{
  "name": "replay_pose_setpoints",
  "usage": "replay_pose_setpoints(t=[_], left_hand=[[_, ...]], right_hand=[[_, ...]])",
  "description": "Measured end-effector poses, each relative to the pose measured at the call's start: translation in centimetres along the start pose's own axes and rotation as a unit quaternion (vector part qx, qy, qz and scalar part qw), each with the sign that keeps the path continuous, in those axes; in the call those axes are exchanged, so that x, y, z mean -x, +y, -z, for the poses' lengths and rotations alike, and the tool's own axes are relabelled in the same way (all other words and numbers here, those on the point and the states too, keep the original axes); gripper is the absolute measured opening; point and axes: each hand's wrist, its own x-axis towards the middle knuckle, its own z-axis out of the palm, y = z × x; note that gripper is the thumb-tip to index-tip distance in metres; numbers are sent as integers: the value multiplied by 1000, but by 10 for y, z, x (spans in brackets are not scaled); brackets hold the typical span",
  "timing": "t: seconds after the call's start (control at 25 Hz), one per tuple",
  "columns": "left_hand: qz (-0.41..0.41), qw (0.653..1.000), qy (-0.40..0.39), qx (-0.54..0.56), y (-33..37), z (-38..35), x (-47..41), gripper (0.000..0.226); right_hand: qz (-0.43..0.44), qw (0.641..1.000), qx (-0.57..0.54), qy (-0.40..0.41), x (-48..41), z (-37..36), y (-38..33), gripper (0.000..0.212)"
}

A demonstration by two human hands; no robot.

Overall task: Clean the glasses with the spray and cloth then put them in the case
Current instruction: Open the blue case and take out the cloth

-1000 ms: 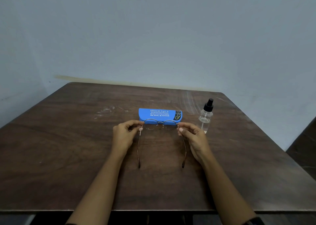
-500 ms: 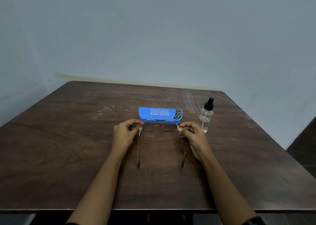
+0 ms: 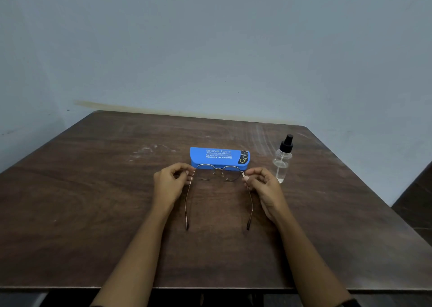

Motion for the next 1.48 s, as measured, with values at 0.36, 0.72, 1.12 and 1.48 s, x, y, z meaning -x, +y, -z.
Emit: replay_pose_setpoints(t=[0.36, 0.72, 1.12, 1.48], left_hand=[[-59, 993, 94, -32, -7, 3, -16, 25], [7, 995, -82, -53, -15, -5, -56, 54], [10, 994, -103, -20, -19, -19, -76, 53], [-44, 985, -130, -100, -22, -25, -93, 72]], right_hand=[[175, 962, 184, 101, -5, -1, 3, 22], [168, 949, 267, -1, -40, -4, 3, 45], [66, 982, 172, -43, -74, -7, 16, 48], [124, 937, 321, -63, -105, -12, 14, 35]])
